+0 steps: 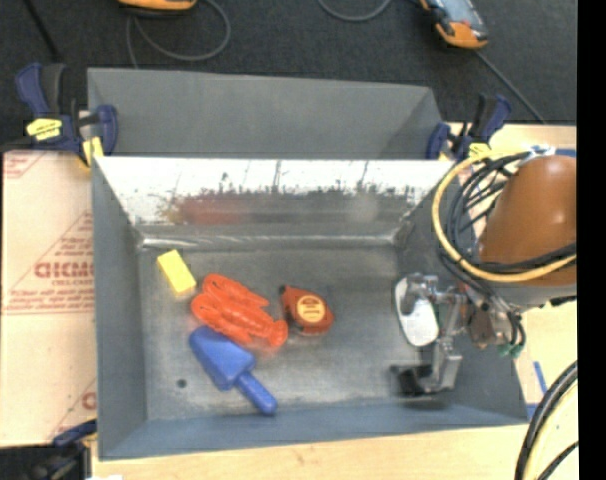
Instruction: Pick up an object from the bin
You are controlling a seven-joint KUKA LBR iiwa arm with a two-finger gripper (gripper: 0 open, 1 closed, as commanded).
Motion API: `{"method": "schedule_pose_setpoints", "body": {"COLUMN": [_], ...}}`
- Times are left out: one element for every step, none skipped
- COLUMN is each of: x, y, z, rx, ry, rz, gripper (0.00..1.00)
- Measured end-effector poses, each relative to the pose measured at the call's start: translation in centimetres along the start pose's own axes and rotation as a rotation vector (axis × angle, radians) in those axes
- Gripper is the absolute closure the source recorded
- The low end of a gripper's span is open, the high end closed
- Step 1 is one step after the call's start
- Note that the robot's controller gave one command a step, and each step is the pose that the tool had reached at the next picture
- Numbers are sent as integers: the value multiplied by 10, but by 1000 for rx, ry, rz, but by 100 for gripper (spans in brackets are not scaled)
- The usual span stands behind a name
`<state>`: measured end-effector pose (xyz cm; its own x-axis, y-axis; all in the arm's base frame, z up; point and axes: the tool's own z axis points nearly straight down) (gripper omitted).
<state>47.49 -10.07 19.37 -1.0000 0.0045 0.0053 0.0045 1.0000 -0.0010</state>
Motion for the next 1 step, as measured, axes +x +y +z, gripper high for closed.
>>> {"method": "schedule_pose_setpoints", "body": {"x": [-2], "y": [0], "z": [-4], "rx": [2], "ry": [-8], "rz": [-4], "gripper": [0]}}
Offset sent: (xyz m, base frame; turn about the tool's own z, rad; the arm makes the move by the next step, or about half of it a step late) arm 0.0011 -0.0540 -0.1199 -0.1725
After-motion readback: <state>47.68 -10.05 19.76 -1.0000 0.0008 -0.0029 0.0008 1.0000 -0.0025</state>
